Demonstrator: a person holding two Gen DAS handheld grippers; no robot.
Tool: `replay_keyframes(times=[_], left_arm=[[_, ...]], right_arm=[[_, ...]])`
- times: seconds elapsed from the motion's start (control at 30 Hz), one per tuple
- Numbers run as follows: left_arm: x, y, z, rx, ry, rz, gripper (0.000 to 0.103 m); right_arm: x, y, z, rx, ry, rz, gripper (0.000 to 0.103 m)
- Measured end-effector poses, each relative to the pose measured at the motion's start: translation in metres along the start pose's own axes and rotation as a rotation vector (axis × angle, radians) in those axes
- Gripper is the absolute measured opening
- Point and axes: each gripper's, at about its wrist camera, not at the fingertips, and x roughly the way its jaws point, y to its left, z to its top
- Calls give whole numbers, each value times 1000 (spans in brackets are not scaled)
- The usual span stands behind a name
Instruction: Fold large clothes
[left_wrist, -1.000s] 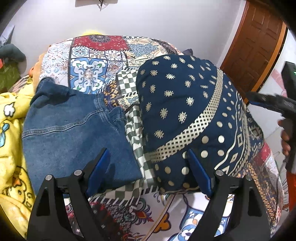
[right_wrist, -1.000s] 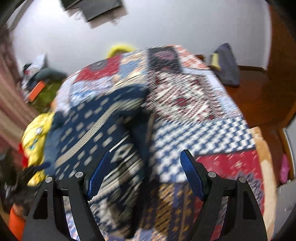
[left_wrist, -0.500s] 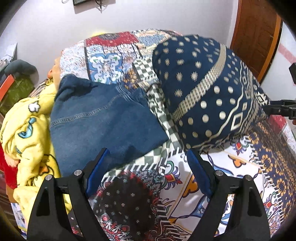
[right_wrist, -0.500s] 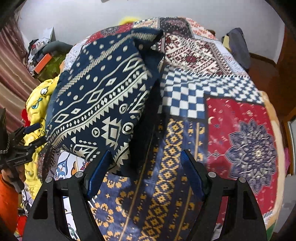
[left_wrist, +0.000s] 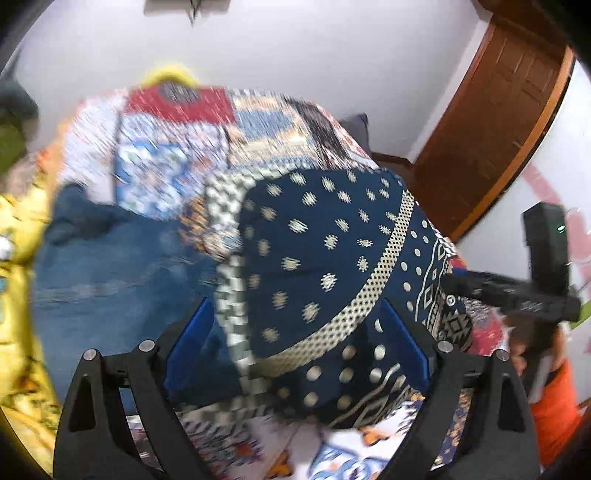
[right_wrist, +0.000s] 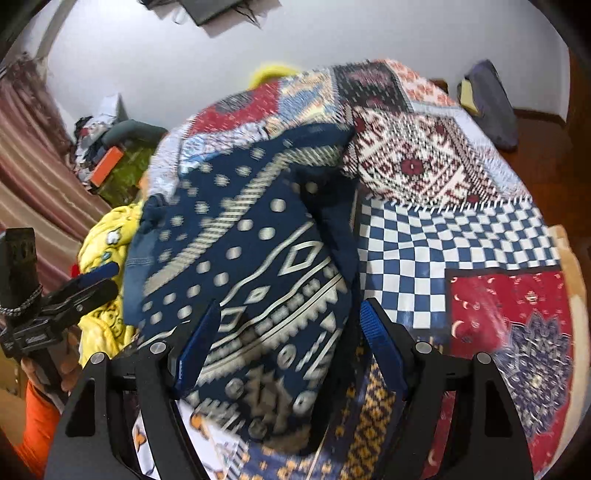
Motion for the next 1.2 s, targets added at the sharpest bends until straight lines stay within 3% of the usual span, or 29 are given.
replay_keyframes(times=[0.1, 0.27, 0.6, 0.7, 0.83, 0.97, 1.03, 1.2], left_arm=[[33, 9, 4, -54, 59, -35, 92], [69, 37, 3, -242, 93, -208, 99], [101, 42, 16, -300, 131, -263, 101], [100, 41, 15, -299, 123, -267, 98], [93, 41, 14, -279, 106, -276, 86], [70, 34, 6, -254, 76, -268, 72], [56, 28, 6, -225, 55, -260, 65], [4, 23, 14, -171, -22, -230, 64]], right_arm=[[20, -17, 1, 67, 40, 61, 75], [36, -37, 4, 136, 74, 190, 85], [49, -29, 22, 127, 70, 312, 88], [49, -21, 21, 101, 61, 321, 81], [46, -10, 19, 102, 63, 346, 60], [34, 13, 16, 50, 49, 313, 39], [29, 28, 19, 22, 44, 289, 36], [5, 65, 25, -33, 9, 287, 35]])
